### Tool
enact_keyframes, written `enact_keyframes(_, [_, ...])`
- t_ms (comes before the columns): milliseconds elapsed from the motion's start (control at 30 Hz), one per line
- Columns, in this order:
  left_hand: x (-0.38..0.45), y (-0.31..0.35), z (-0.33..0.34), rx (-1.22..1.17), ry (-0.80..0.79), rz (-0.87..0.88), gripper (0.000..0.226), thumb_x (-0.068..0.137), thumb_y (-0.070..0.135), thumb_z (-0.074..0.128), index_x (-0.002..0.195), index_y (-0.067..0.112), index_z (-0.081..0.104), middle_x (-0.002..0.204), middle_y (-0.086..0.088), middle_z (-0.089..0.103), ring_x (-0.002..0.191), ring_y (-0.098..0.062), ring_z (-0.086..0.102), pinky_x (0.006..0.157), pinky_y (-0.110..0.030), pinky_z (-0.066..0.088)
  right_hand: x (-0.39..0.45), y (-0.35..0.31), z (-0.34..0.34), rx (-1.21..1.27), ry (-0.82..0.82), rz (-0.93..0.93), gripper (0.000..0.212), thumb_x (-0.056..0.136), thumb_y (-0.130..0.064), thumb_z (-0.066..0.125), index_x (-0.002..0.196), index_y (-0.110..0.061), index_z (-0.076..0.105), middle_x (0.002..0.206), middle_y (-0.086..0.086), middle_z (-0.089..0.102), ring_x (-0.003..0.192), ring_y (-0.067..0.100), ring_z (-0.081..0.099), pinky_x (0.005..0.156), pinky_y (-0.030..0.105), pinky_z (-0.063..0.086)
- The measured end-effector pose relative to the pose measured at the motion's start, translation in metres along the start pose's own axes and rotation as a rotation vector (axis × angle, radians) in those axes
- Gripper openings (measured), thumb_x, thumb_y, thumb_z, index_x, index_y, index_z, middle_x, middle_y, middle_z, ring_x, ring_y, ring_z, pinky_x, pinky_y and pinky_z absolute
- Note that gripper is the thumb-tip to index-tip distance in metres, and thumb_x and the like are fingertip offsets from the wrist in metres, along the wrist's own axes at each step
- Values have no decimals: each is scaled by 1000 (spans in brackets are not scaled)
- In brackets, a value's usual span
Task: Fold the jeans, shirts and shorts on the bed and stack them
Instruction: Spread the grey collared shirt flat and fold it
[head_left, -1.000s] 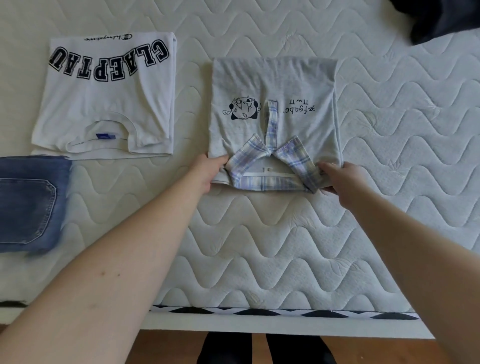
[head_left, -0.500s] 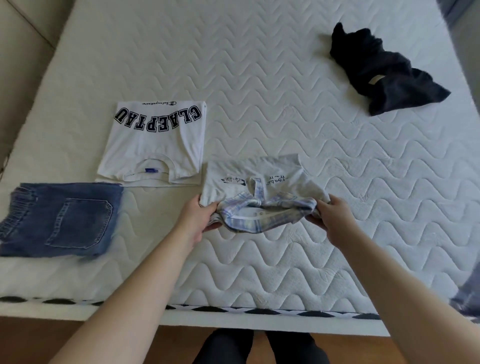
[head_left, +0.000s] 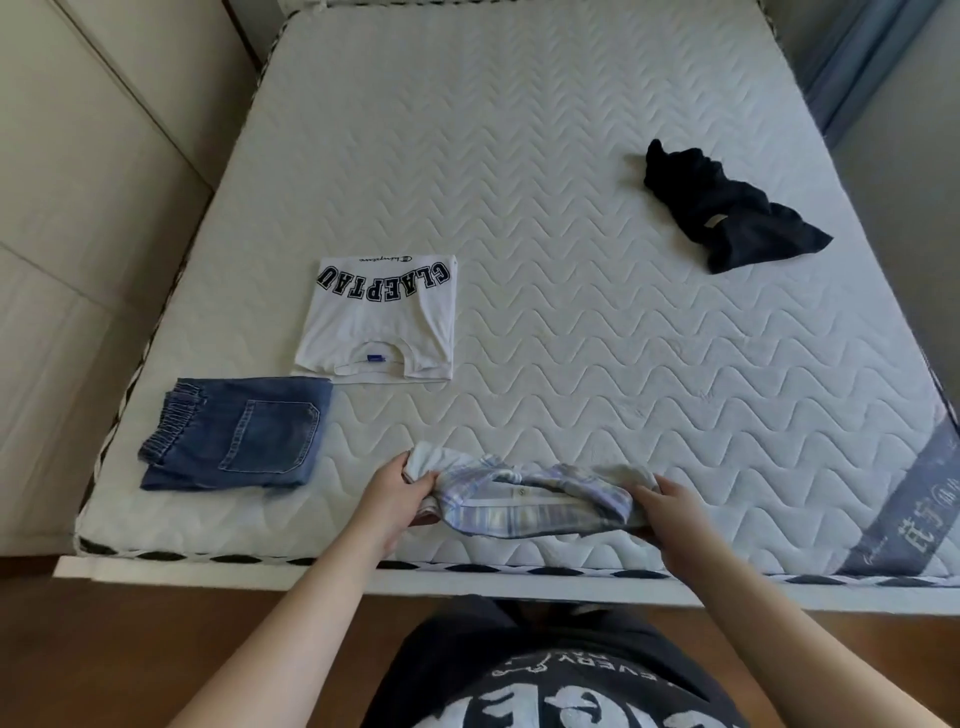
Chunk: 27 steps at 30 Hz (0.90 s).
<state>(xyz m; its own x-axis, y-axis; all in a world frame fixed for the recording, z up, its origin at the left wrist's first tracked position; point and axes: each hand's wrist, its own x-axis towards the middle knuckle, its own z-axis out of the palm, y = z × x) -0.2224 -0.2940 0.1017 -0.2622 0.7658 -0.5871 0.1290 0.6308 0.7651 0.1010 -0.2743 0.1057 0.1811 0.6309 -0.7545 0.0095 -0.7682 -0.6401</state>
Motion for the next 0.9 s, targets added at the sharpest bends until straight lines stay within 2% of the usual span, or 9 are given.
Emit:
enact_keyframes(100, [-18,-5,-7,-22,11,-22,25,93,7,61,93,32,66,86,12,75,75,-2,71,57,-13,51,-19,7,5,88,-9,52,15,94,-2,55,102,-7,66,91,18,70,75,28,68,49,25,56])
enact_keyframes(233, [-39,-8,-7,-81,60,-72,21,95,10,59,111,22,65,102,0,73,90,-17,71,64,-24,55,-30,8,5,77,-7,87,12,92,-4,57,101,-4,65,95,20,68,81,32,68,48,25,55])
enact_keyframes(400, [-58,-3,-18,-172,118,-131,14,97,15,58,99,25,67,89,1,76,73,-14,73,53,-22,53,-34,-1,7,78,-30,37,10,91,-8,57,94,-9,67,89,18,70,74,28,69,49,24,54])
enact_keyframes(567, [-68,-2,-44,-224,168,-141,11,96,15,61,101,21,68,83,-2,76,71,-16,73,55,-27,54,-39,-11,30,67,-83,15,9,92,-9,57,96,-7,65,88,18,68,70,26,68,48,23,53])
enact_keyframes(700, [-65,3,-72,-273,184,-141,10,96,13,60,101,19,67,88,-5,75,72,-17,72,54,-27,55,-45,-21,58,55,-100,2,6,94,-12,58,96,-12,63,88,15,69,66,22,70,49,22,54])
enact_keyframes(900, [-35,7,-129,-281,157,-102,10,96,13,61,102,17,67,90,-7,75,73,-17,71,56,-28,55,-54,-41,116,59,-97,-31,11,94,-8,55,95,-5,65,84,17,67,68,25,65,46,21,52])
